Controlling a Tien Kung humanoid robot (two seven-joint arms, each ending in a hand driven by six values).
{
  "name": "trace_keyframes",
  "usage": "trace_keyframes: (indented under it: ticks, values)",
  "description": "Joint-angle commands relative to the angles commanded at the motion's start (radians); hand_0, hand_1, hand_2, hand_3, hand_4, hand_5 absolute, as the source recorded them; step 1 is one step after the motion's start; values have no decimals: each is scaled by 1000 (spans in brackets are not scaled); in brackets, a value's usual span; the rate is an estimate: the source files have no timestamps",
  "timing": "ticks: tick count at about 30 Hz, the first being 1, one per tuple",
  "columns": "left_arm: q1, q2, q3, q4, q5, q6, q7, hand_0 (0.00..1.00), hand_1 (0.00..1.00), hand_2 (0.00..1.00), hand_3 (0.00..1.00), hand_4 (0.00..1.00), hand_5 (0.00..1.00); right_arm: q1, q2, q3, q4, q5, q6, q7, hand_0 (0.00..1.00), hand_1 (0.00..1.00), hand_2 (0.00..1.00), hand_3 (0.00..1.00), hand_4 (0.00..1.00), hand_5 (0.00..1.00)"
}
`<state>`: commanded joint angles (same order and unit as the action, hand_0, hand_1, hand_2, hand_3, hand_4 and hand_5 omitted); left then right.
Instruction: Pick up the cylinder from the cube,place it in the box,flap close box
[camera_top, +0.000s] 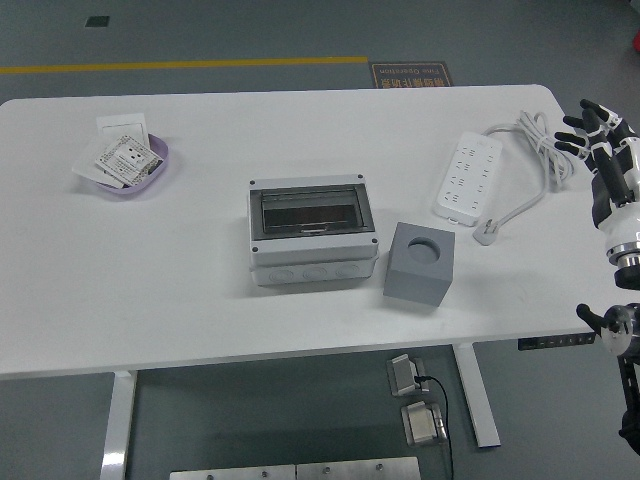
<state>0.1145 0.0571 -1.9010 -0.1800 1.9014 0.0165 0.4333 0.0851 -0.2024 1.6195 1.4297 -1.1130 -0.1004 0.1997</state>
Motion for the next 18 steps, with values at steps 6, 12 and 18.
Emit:
trace_keyframes:
  ticks: [6,12,18]
  values:
    - [-2,1,3,0,-3,-1,0,653,704,675,727,801,573,1,-4,-12,0,-8,6,-7,666,619,687,762,941,576]
    - [-5,1,4,0,-4,-2,2,653,702,674,726,800,573,6,-10,-46,1,-65,19,-26,675,634,697,779,931,567]
    - [-5,3,10,0,-12,-1,3,653,702,674,726,800,573,5,-12,-38,-3,-79,21,-27,691,642,705,785,933,568]
